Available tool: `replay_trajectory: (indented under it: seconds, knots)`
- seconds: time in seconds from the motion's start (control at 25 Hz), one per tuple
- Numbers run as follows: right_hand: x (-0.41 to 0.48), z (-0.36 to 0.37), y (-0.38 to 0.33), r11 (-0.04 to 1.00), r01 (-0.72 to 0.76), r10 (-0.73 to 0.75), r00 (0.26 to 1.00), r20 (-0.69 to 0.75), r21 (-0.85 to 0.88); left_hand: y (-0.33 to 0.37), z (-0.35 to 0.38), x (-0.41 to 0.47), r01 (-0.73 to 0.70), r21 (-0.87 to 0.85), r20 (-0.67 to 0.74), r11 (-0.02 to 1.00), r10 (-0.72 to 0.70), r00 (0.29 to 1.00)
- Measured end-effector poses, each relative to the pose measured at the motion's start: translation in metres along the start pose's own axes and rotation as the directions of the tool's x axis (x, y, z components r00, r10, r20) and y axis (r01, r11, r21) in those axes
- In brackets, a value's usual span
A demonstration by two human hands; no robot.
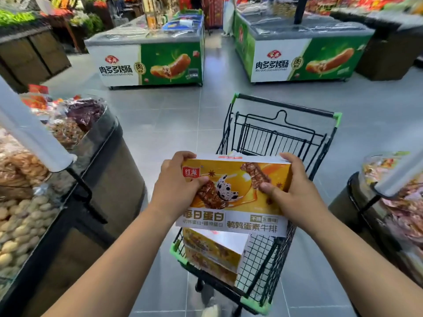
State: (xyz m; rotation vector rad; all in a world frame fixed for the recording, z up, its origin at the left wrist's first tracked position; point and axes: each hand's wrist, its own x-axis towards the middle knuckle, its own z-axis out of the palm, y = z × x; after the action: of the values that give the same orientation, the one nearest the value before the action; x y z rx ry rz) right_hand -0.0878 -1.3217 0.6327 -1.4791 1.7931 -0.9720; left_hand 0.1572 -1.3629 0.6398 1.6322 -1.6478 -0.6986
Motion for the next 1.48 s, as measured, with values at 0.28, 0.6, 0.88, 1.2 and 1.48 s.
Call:
replay_trajectory:
  seconds: [0.28, 0.6, 0.88, 1.2, 1.48]
  knots:
    - [0.112, 0.026, 0.016, 0.976, -0.218, 0.216, 0.971, -0.1, -0.006, -0.032, 0.054, 0.142, -0.054, 0.098, 0.192, 0.994, 0.034, 0.981]
    - [0.222, 0.042, 0.062, 0.938, -0.33, 0.304, 0.93, -0.206, -0.108, -0.043, 0.133, 0.261, -0.053, 0.125, 0.314, 0.991, 0.011, 0.949]
    - [0.29, 0.048, 0.102, 0.94, -0.326, 0.289, 0.916, -0.279, -0.098, -0.044, 0.208, 0.318, -0.219, 0.312, 0.263, 0.924, 0.137, 0.955]
    - [0.336, 0.067, 0.15, 0.809, -0.413, 0.456, 0.89, 0.003, -0.419, -0.078, 0.253, 0.35, -0.326, 0.377, 0.568, 0.867, 0.061, 0.82]
    - [0.328, 0.066, 0.159, 0.813, -0.376, 0.427, 0.904, 0.016, -0.444, -0.093, 0.255, 0.341, -0.404, 0.384, 0.649, 0.831, 0.068, 0.758]
